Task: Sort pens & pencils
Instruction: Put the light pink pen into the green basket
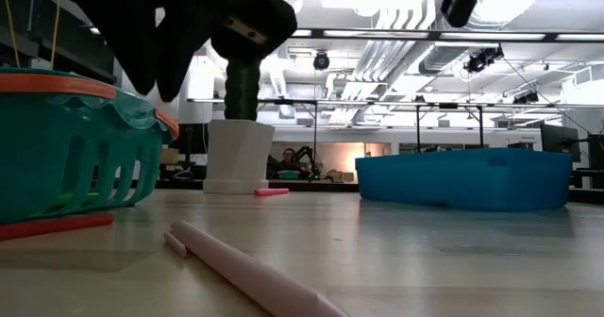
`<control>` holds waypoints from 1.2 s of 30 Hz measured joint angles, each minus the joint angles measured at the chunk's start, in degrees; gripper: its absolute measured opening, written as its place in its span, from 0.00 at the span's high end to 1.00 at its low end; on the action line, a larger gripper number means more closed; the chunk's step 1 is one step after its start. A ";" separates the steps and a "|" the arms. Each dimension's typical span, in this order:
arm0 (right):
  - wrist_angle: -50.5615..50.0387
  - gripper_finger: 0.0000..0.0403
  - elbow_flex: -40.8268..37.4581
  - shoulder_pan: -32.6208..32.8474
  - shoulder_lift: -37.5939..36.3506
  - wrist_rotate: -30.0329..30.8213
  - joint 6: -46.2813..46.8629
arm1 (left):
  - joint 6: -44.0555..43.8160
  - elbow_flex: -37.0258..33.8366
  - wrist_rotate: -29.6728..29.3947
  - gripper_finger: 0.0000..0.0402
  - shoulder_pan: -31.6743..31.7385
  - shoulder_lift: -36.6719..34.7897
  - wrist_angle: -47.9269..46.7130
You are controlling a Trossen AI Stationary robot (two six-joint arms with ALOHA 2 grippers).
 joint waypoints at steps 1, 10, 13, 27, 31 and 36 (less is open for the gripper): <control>-0.46 0.73 -0.03 0.00 -0.66 0.02 -0.20 | 0.00 0.00 0.00 0.91 0.00 0.18 -0.16; -0.58 0.73 0.01 0.04 -3.92 0.01 -2.30 | -0.23 0.04 0.23 0.87 0.00 0.86 3.62; -0.64 0.73 0.01 0.04 -5.06 0.04 -3.27 | -0.76 0.04 0.00 0.79 0.00 0.85 4.72; -7.33 0.73 0.03 0.02 -11.06 0.91 -4.22 | 1.65 0.02 -0.97 0.67 0.00 5.36 8.50; -8.86 0.73 0.03 0.02 -12.38 1.49 -5.01 | 3.27 0.02 -2.17 0.71 0.02 5.36 8.15; -10.89 0.73 0.03 0.02 -13.40 2.77 -5.36 | 3.50 0.00 -2.47 0.74 0.02 6.37 7.08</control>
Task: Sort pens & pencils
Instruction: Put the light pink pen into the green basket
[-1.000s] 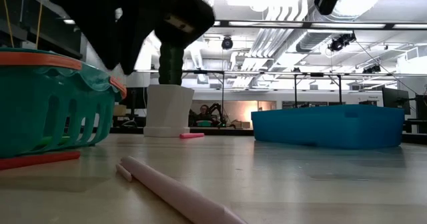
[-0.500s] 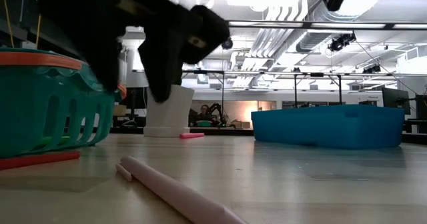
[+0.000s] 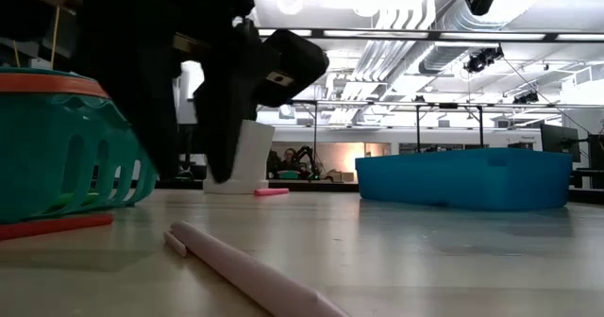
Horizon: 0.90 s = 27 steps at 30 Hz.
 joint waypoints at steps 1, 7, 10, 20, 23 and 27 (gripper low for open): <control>0.18 0.73 0.00 -0.02 -0.04 -0.01 -0.05 | 0.02 0.01 0.04 0.75 0.00 0.21 -0.22; -0.10 0.73 0.00 -0.02 -0.49 0.00 -0.21 | 0.92 0.12 -0.37 0.74 0.00 1.41 -1.80; -0.03 0.73 0.00 -0.02 -0.49 0.00 -0.12 | 1.27 0.01 -0.48 0.74 0.00 1.73 -3.11; -0.04 0.73 0.00 -0.02 -0.47 0.00 -0.06 | 1.43 0.04 -1.39 0.74 0.00 2.29 -2.74; -0.02 0.73 0.00 -0.02 -0.47 0.00 -0.06 | 1.54 0.04 -1.64 0.74 0.00 2.29 -2.73; -0.02 0.73 0.00 -0.02 -0.47 0.00 -0.06 | 2.37 0.04 -2.07 0.74 -0.01 2.29 -2.73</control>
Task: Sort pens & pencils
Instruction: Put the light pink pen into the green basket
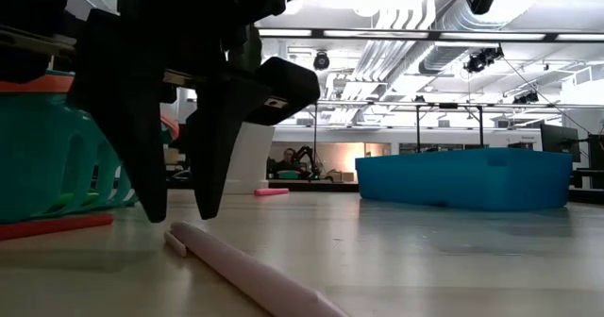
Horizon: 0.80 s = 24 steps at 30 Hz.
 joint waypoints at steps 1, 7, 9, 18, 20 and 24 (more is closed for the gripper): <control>0.00 0.73 0.00 0.00 0.00 0.00 0.00 | 0.06 0.00 -0.02 0.74 0.01 0.00 0.04; 0.00 0.73 0.00 0.00 0.00 0.00 0.00 | 0.55 0.00 -0.03 0.74 0.01 0.00 0.02; 0.02 0.73 0.00 0.00 0.00 0.00 0.00 | 0.57 0.00 -0.03 0.74 0.01 -0.02 0.02; 0.02 0.73 0.00 -0.01 0.00 0.00 0.02 | 1.82 0.00 -0.03 0.74 0.01 -0.02 -0.13; 0.02 0.73 0.00 -0.01 0.00 0.00 0.02 | 2.13 0.00 -0.03 0.74 0.01 -0.02 -0.46; 0.02 0.73 0.00 -0.01 0.00 0.07 0.02 | 2.18 0.01 -0.01 0.74 0.01 0.87 -0.83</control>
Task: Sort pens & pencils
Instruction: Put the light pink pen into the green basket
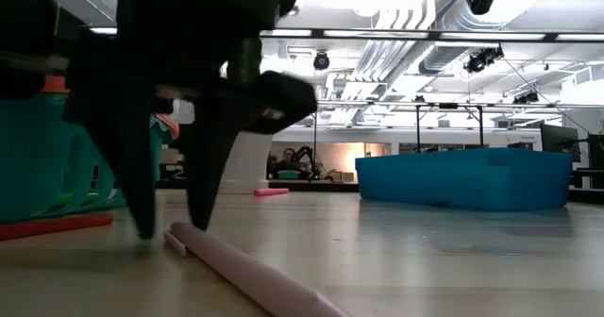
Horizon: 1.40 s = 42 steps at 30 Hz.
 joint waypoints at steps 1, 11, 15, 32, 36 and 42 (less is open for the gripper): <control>0.02 0.73 0.00 0.01 0.00 0.00 0.00 | -0.05 -0.08 0.07 0.74 0.00 0.05 -0.59; 0.19 0.73 0.00 0.02 0.02 0.02 0.00 | -0.15 -0.03 -0.48 0.74 0.00 -0.04 0.25; 0.20 0.73 0.00 0.01 0.01 0.02 0.00 | -0.17 -0.03 -0.18 0.74 0.00 0.11 0.48; 0.17 0.73 0.00 0.01 0.02 0.04 -0.04 | -0.41 -0.03 0.24 0.74 0.00 0.42 1.23; 0.15 0.73 0.00 0.00 0.02 0.04 -0.10 | -0.42 -0.03 0.45 0.77 0.00 0.44 1.24; 0.15 0.73 0.00 0.00 0.02 0.04 -0.19 | -0.43 -0.03 2.18 0.88 0.00 0.44 1.36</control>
